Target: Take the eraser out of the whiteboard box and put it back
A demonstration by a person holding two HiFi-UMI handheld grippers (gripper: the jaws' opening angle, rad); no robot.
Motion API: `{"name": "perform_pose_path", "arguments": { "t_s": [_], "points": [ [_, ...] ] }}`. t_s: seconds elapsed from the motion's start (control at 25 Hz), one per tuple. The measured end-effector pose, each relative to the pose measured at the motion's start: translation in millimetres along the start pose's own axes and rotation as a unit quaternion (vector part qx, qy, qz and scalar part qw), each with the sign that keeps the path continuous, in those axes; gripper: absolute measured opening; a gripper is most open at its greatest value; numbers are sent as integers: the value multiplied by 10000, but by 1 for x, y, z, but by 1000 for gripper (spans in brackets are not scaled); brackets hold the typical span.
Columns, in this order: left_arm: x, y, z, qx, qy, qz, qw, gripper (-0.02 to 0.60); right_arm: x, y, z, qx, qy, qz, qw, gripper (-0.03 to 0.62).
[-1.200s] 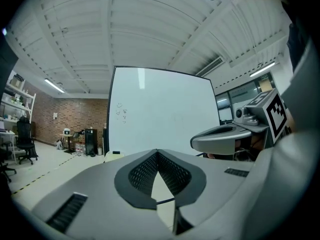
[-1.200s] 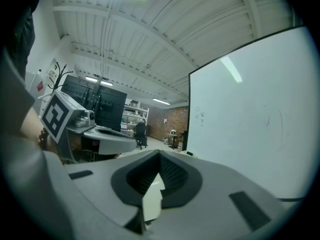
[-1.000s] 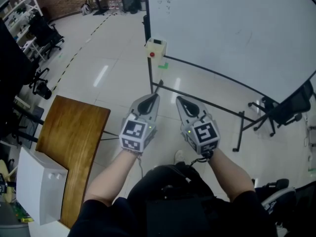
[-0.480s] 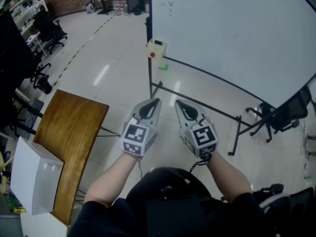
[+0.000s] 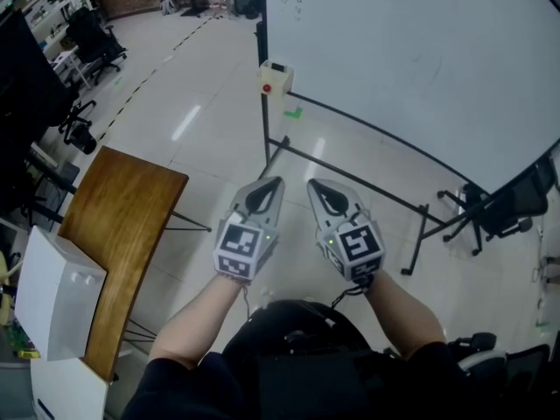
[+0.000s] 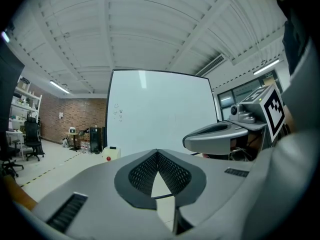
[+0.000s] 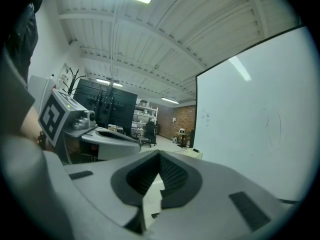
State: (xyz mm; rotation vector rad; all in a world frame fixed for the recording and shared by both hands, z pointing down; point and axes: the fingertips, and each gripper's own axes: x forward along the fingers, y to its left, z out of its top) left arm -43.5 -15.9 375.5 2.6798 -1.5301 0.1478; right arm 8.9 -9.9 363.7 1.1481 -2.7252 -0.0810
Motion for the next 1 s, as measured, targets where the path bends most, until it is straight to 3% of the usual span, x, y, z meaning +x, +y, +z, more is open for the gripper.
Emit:
{"name": "perform_pose_path", "arguments": {
  "t_s": [1.0],
  "points": [
    [13, -29, -2, 155, 170, 96, 9997, 0, -19, -19, -11, 19, -71, 170, 9998, 15]
  ]
}}
